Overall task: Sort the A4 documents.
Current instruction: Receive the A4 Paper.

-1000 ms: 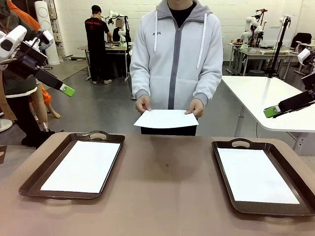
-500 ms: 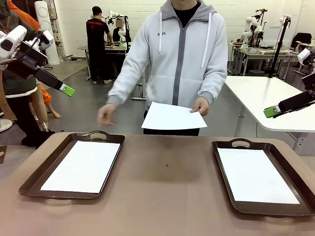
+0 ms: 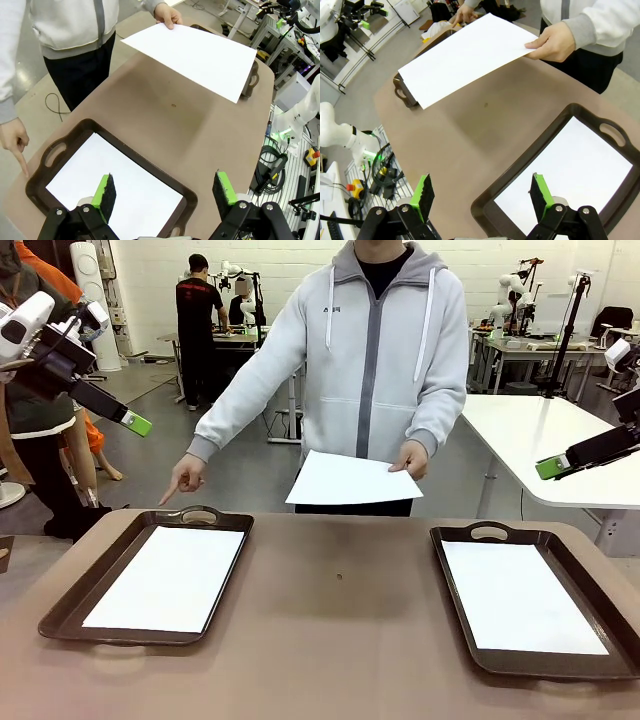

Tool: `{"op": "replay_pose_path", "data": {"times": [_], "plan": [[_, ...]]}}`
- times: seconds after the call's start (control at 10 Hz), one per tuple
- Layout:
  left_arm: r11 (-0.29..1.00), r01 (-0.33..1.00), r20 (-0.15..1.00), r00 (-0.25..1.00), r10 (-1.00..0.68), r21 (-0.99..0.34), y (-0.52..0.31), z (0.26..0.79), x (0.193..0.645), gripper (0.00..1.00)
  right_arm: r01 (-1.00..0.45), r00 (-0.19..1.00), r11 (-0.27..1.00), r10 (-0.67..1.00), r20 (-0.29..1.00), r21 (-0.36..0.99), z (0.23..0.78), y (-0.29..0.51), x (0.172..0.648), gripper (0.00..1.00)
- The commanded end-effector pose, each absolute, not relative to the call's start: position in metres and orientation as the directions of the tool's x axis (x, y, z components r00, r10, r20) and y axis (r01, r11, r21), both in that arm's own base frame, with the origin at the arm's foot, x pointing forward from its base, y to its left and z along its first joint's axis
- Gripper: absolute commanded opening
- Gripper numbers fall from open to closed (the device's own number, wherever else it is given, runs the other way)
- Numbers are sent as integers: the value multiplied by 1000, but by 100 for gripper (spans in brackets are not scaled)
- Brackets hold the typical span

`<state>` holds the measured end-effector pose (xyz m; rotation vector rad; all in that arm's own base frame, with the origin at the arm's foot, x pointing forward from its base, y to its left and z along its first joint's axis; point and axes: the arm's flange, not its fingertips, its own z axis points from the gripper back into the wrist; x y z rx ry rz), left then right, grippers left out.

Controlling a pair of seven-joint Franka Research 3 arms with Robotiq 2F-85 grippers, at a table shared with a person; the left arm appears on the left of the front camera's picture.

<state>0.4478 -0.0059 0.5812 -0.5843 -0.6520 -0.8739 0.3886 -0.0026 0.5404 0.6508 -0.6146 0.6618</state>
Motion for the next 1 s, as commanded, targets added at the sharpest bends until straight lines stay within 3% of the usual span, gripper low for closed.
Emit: {"op": "replay_pose_path", "data": {"times": [0.0,0.9], "plan": [[512,837,722,474,-504,-192,-7,582,447,100,-717,630,609,356,691,339,540,-3,388,100],[512,837,722,474,-504,-192,-7,582,447,100,-717,630,609,356,691,339,540,-3,388,100]]}}
